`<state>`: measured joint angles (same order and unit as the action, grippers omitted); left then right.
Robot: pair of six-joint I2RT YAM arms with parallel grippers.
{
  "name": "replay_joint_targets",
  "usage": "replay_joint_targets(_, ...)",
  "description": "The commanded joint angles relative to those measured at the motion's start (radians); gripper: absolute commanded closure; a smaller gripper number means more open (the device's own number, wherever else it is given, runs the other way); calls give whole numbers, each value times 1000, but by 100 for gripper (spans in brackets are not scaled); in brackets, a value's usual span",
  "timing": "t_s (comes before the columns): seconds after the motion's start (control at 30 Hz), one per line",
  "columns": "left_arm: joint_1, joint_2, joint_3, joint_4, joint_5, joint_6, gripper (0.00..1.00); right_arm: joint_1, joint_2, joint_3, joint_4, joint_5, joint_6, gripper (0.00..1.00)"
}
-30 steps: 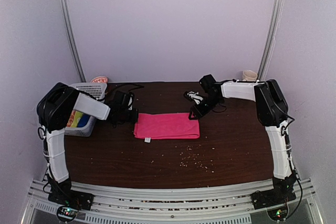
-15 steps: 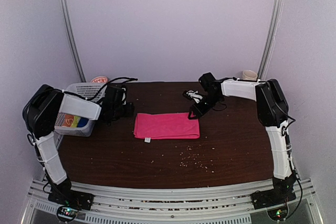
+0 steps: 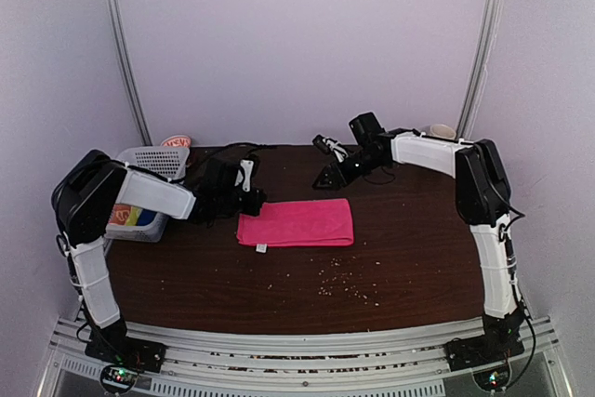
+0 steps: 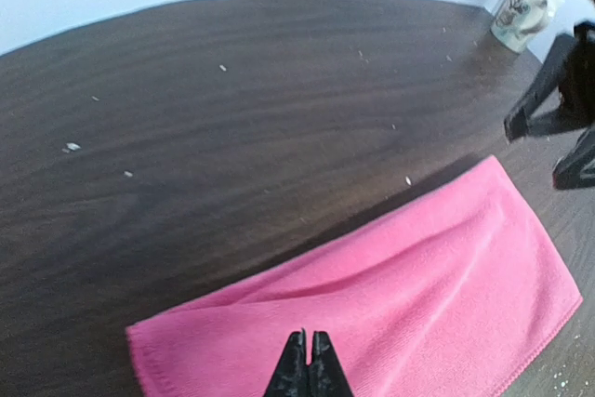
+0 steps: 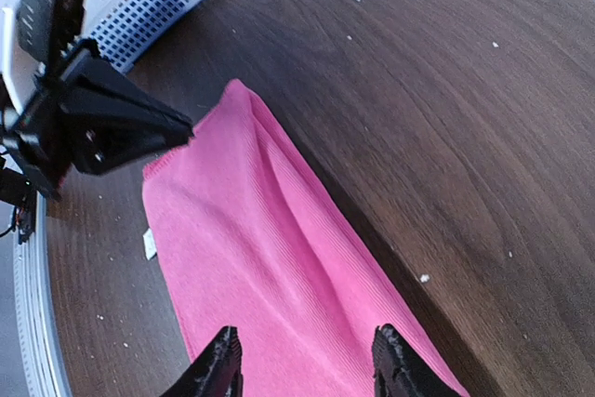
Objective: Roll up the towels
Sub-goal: Smooth out the towel at the center of the board.
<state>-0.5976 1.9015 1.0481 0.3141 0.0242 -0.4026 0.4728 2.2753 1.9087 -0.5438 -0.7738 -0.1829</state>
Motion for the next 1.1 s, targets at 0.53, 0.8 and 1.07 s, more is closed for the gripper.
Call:
replay_joint_targets(0.53,-5,217,166,-81,-183,37,100,-5,188,-65,286,-38,274,61)
replay_joint_targets(0.8,2,254,180,-133,-264,60,92,-41,146,-100,276,43,270,61)
replay_joint_targets(1.07,13,216,237,-177,-295,85,38,-42,-6,-30,142,125,117,55)
